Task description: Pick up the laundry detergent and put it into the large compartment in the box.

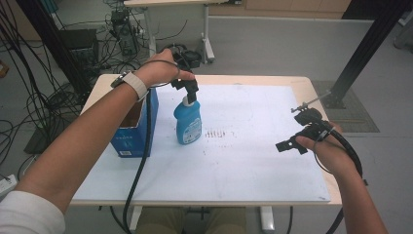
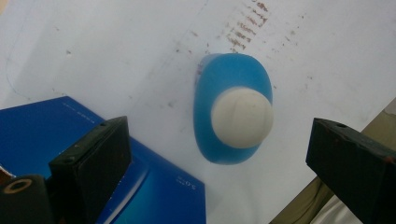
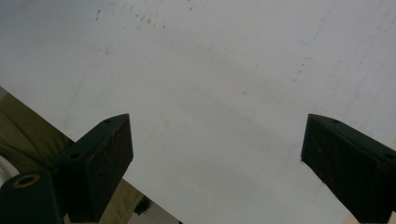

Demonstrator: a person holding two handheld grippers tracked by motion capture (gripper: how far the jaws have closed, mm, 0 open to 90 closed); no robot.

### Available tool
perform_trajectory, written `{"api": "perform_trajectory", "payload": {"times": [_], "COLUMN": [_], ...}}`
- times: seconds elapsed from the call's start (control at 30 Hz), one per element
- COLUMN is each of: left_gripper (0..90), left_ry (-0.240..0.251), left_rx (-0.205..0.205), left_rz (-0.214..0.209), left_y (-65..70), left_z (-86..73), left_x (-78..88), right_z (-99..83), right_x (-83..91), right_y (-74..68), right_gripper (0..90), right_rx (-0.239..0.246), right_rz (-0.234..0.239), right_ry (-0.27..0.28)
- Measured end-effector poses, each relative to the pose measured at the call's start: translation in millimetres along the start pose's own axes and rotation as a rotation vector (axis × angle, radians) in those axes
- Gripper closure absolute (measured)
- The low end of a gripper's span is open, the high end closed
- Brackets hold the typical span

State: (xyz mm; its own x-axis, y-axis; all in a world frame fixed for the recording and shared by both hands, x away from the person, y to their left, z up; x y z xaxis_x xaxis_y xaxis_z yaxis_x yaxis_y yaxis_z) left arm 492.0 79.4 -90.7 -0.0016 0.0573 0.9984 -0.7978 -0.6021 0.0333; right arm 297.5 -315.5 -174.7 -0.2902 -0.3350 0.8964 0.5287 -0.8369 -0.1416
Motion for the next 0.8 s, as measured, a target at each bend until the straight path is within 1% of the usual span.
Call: {"api": "perform_trajectory", "payload": {"times": [0.17,0.2,0.23,0.3,0.33,0.43,0.47,0.5,0.53,0.57,0.6,0.63,0.8], "left_gripper": [7.2,7.2,7.2,7.2,7.2,7.2,7.2,7.2,7.2,7.2,7.2,7.2,7.2], "left_ry": [0.002,0.002,0.001,0.005,0.004,0.003,0.003,0.007,0.007,0.008,0.008,0.005,0.007], "left_rx": [0.0,-0.001,0.0,0.002,0.002,0.001,0.0,0.0,0.001,0.002,0.001,-0.001,0.001], "left_rz": [-0.001,-0.001,-0.001,-0.001,-0.002,0.001,0.0,0.0,-0.001,-0.002,0.0,-0.001,-0.004], "left_y": [-0.4,-0.4,-0.4,-0.8,-0.9,-0.4,-0.4,-0.4,-0.4,-0.5,-0.3,-0.4,-1.0], "left_z": [-0.7,-0.7,-0.7,-1.4,-1.4,-1.1,-1.0,-1.4,-1.4,-1.5,-1.3,-0.9,-0.9], "left_x": [0.0,-0.1,-0.2,-0.1,-0.4,-0.8,-0.9,-1.5,-1.9,-2.3,-2.9,-3.8,-10.5], "right_z": [0.1,-0.1,0.1,-0.1,-0.3,-0.6,-0.5,-0.5,-0.9,-0.9,-1.1,-1.1,-2.0], "right_x": [0.1,0.0,0.1,-0.1,-0.2,-0.5,-0.4,-0.5,-0.8,-0.6,-1.0,-0.9,-1.8], "right_y": [-0.2,0.6,-0.3,-0.2,0.6,0.9,0.0,0.0,1.0,0.0,1.2,0.1,0.9], "right_gripper": [8.8,8.8,8.8,8.8,8.8,8.8,8.8,8.8,8.8,8.8,8.8,8.8,8.8], "right_rx": [-0.002,0.011,-0.004,-0.005,0.007,0.009,-0.005,-0.005,0.011,-0.003,0.008,-0.004,-0.006], "right_rz": [0.0,-0.001,0.001,0.003,0.001,0.001,0.003,0.003,0.002,0.002,0.004,0.003,0.004], "right_ry": [-0.001,0.002,-0.001,0.0,0.002,0.003,0.001,0.001,0.005,0.003,0.005,0.002,0.003]}}
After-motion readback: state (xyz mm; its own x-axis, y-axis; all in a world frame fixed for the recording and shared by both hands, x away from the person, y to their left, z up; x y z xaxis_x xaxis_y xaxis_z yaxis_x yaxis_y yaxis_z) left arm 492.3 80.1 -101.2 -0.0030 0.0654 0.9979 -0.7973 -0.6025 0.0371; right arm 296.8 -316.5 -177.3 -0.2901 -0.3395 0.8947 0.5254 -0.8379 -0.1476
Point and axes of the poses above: each handheld gripper's, and its own axes: x roughly backward along the jaws, z roughly out of its top, y roughly to its right, the point moved 1 cm from there along -x, roughly forward along the jaws
